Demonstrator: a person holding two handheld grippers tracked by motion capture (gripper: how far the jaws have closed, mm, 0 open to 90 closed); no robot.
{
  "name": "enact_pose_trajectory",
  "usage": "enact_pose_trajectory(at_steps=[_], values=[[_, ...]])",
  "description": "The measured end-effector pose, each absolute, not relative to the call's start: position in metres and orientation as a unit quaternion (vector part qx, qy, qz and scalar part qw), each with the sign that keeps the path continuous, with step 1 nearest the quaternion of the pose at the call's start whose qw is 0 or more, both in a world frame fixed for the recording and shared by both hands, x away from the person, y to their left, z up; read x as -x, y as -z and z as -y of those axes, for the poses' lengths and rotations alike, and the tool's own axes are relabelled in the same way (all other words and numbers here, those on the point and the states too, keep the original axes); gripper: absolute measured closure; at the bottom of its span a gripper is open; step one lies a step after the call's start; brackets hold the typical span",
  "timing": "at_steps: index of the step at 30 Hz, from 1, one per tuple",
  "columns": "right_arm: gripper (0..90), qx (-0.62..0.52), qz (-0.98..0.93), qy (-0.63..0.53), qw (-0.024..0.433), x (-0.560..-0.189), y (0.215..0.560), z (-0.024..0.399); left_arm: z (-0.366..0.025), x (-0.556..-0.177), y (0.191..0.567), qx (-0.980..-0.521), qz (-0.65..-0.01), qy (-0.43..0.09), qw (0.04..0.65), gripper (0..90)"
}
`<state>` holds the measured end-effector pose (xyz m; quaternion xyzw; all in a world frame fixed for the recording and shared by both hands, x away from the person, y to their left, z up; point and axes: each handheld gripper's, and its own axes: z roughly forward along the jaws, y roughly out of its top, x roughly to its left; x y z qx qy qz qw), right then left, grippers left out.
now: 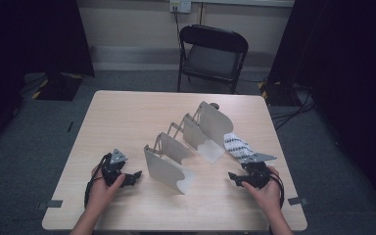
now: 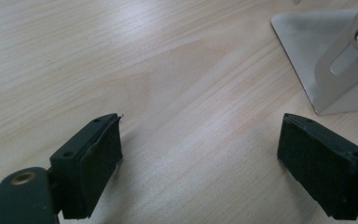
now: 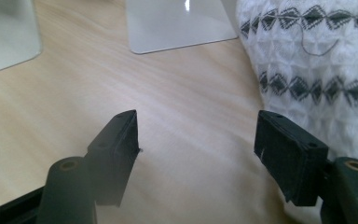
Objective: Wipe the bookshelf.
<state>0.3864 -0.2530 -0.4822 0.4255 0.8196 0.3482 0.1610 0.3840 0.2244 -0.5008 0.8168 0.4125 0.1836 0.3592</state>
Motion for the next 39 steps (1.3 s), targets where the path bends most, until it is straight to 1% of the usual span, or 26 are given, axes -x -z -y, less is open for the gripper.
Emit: enact_pose_trajectory(at_steps=[5,6,7,12,13,14,17,20,21,31,37,39], values=[[31.0,-0.436,-0.818,-0.332,0.175,-0.414,0.482,0.251,-0.225,-0.384,0.501,-0.817,-0.412,-0.184,0.359,13.3],[31.0,-0.436,-0.818,-0.332,0.175,-0.414,0.482,0.251,-0.225,-0.384,0.501,-0.817,-0.412,-0.184,0.359,13.3],[31.2,-0.441,-0.815,-0.328,0.185,-0.422,0.480,0.253,-0.225,-0.384,0.501,-0.817,-0.412,-0.183,0.359,13.3],[31.4,-0.452,-0.807,-0.321,0.202,-0.432,0.475,0.260,-0.225,-0.384,0.501,-0.817,-0.412,-0.184,0.359,13.3],[31.0,-0.458,-0.803,-0.330,0.191,-0.433,0.474,0.262,-0.225,-0.384,0.501,-0.817,-0.412,-0.183,0.359,13.3],[31.0,-0.458,-0.803,-0.330,0.191,-0.433,0.474,0.262,-0.225,-0.384,0.501,-0.817,-0.412,-0.183,0.359,13.3],[30.6,-0.454,-0.804,-0.335,0.188,-0.426,0.472,0.261,-0.225,-0.384,0.501,-0.818,-0.412,-0.183,0.358,13.3],[30.2,-0.444,-0.803,-0.358,0.173,-0.415,0.473,0.256,-0.225,-0.384,0.501,-0.817,-0.412,-0.183,0.359,13.3],[29.7,-0.437,-0.805,-0.364,0.167,-0.406,0.473,0.253,-0.225,-0.384,0.501,-0.817,-0.412,-0.184,0.359,13.3],[25.7,-0.412,-0.823,-0.367,0.136,-0.374,0.484,0.239,-0.224,-0.384,0.501,-0.817,-0.412,-0.184,0.359,13.3],[23.8,-0.401,-0.832,-0.360,0.130,-0.365,0.490,0.234,-0.224,-0.384,0.501,-0.817,-0.413,-0.184,0.359,13.3],[22.2,-0.399,-0.833,-0.360,0.134,-0.362,0.492,0.233,-0.225,-0.384,0.501,-0.817,-0.412,-0.184,0.359,13.3]])
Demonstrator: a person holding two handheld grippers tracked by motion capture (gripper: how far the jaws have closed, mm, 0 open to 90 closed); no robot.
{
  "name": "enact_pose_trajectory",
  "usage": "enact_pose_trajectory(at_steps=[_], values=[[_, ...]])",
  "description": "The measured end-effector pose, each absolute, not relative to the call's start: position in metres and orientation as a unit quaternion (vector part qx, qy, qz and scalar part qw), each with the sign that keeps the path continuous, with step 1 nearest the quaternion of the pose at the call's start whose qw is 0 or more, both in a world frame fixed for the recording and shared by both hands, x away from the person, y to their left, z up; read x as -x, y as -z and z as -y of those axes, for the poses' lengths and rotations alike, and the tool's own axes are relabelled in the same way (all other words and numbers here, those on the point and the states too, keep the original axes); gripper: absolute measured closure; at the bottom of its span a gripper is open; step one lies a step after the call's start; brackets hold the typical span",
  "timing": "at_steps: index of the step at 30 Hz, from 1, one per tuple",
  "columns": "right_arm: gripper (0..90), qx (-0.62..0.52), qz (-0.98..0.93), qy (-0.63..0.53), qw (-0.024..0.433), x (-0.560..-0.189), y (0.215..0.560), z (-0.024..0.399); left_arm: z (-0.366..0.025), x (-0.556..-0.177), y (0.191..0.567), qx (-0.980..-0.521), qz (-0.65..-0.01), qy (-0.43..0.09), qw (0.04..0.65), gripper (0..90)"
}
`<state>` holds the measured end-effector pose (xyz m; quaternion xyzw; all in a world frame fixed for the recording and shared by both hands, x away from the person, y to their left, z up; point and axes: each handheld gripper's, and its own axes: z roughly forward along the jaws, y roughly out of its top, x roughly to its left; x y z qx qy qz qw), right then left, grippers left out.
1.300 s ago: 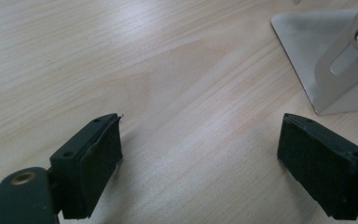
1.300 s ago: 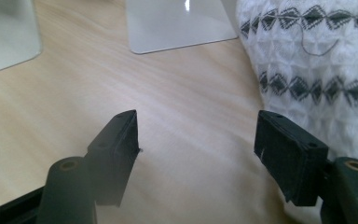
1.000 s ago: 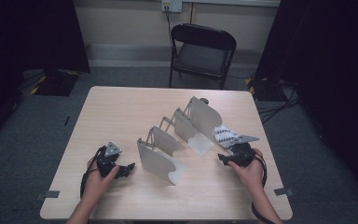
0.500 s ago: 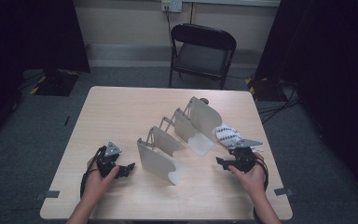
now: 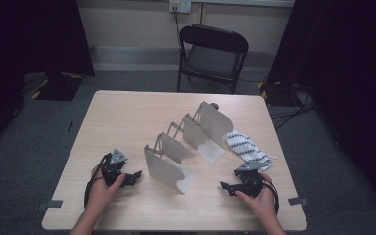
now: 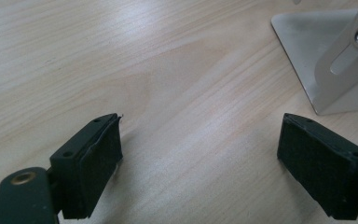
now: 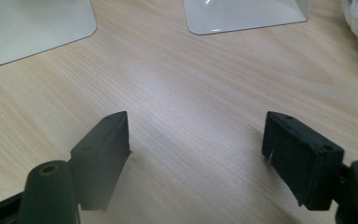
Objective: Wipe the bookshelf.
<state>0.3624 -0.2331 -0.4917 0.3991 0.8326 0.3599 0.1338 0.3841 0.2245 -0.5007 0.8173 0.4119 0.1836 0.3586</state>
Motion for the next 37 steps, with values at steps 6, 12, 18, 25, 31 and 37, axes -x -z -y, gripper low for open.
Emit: enact_pose_trajectory(at_steps=[6,12,18,25,31,37], values=[[17.8,-0.385,-0.835,-0.363,0.148,-0.3566,0.4959,0.2314,-0.2245,-0.3841,0.5007,-0.817,-0.412,-0.184,0.359,13.3],[14.2,-0.367,-0.841,-0.366,0.159,-0.3531,0.4990,0.2313,-0.2244,-0.3840,0.5008,-0.817,-0.413,-0.184,0.359,13.3],[14.2,-0.364,-0.842,-0.366,0.158,-0.3527,0.4993,0.2316,-0.2244,-0.3840,0.5008,-0.817,-0.413,-0.184,0.359,13.3],[14.1,-0.363,-0.842,-0.366,0.158,-0.3526,0.4994,0.2315,-0.2244,-0.3840,0.5008,-0.817,-0.413,-0.184,0.359,13.3],[14.1,-0.363,-0.842,-0.366,0.158,-0.3526,0.4994,0.2316,-0.2243,-0.3839,0.5009,-0.816,-0.413,-0.184,0.359,13.3],[13.8,-0.362,-0.843,-0.366,0.158,-0.3526,0.4995,0.2315,-0.2243,-0.3839,0.5009,-0.816,-0.413,-0.184,0.359,13.3]])
